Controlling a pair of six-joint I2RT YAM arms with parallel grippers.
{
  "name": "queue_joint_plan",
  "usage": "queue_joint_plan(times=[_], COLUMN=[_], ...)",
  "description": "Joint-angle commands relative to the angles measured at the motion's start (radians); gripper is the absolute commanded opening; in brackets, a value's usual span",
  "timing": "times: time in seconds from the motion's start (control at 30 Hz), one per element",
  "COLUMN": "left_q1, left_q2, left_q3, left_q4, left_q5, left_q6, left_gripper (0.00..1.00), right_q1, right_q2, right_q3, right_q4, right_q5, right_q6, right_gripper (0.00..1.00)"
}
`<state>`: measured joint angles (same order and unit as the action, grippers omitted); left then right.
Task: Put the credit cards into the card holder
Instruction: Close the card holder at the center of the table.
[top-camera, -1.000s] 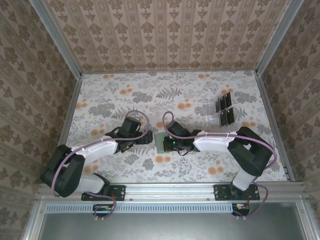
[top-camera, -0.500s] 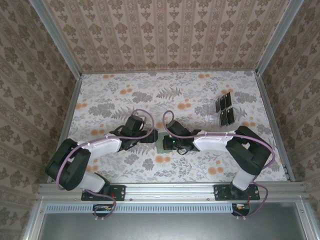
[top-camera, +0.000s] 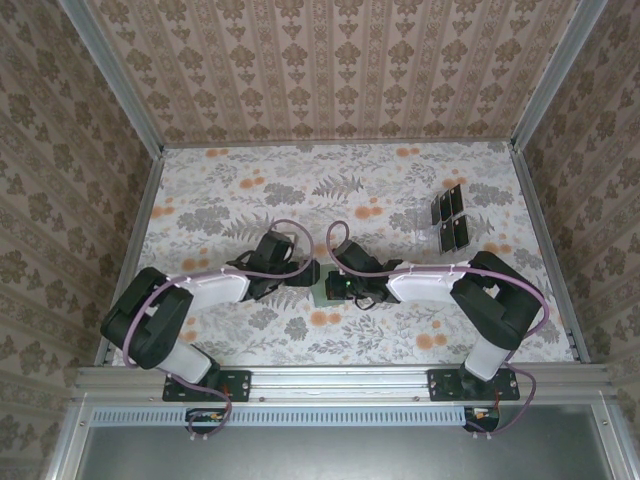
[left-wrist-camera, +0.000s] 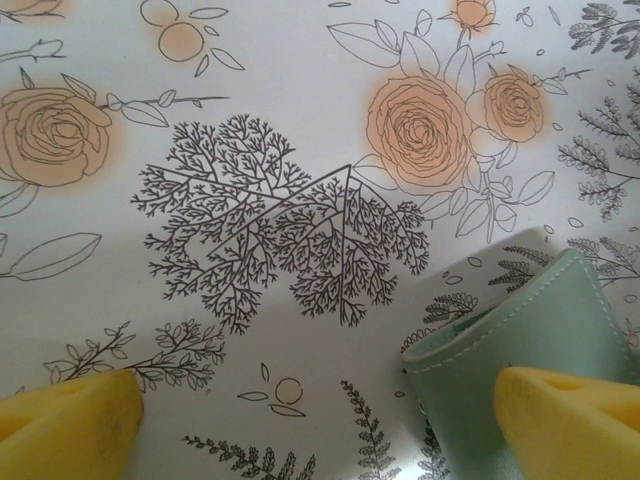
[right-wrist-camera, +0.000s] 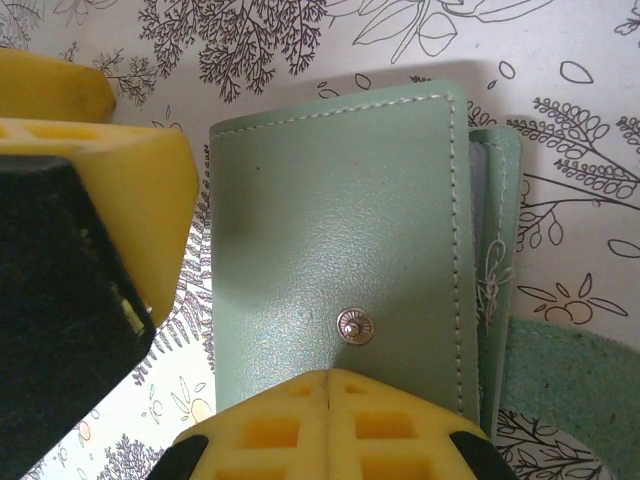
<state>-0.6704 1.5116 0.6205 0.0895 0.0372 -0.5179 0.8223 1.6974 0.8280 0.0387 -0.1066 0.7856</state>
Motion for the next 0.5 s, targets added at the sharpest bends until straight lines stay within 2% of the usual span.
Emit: queue_joint_plan(times=[0.0,0.23,0.37,0.47], left_q1=[-0.02,-0.066,-0.09,-0.093], left_q2=[0.045,0.099,0.132,0.146], left_q3=[0.045,0.111,0.138,0.14], left_q4=[-0.047,-0.201,-0.249,-0.248], left_q5=[-0.042,-0.191,-0.234,-0.235], left_q6=[0.034,0.051,0.06,0.055], left_gripper=[1.0,1.0,1.0,1.0], right_q1=[-0.008,-0.053,-0.099,-0.129], right_q2=[0.009,-0.12,-0.23,-0.286], right_q3=[-0.017,-0.046,-0.074,-0.078], right_q4=[0.006,-0.033,-0.076,-0.132], right_q5=[-0.015,-0.019,-0.007,0.022], right_q6=[0.006,-0.002,-0.009,-0.027], right_gripper=[0.0,0.0,0.0,0.08])
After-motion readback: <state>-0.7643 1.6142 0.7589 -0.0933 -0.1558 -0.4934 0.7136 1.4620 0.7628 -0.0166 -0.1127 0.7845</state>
